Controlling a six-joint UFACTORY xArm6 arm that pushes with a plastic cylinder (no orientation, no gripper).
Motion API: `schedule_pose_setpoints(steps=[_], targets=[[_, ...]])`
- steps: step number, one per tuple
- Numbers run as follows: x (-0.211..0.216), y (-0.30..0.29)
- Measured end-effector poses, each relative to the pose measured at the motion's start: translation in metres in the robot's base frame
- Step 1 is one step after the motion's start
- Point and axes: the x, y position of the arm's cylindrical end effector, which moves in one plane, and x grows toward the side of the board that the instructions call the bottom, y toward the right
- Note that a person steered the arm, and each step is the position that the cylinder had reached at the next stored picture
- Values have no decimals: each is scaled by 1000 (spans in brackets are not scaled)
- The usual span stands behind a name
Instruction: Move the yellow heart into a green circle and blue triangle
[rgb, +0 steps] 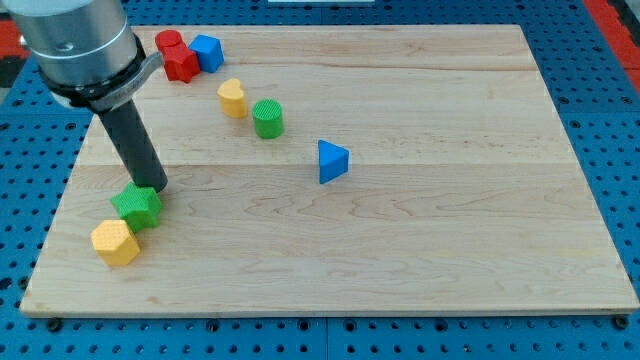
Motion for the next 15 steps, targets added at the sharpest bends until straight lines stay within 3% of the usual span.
schedule_pose_setpoints(steps=[2, 4, 5, 6, 9, 11, 12, 13, 14, 15], targets=[[12, 34], [18, 248], [-19, 296], [-41, 273], [-35, 40], [4, 6], [-22, 34], [-48, 141], [-87, 202], [-115, 153]])
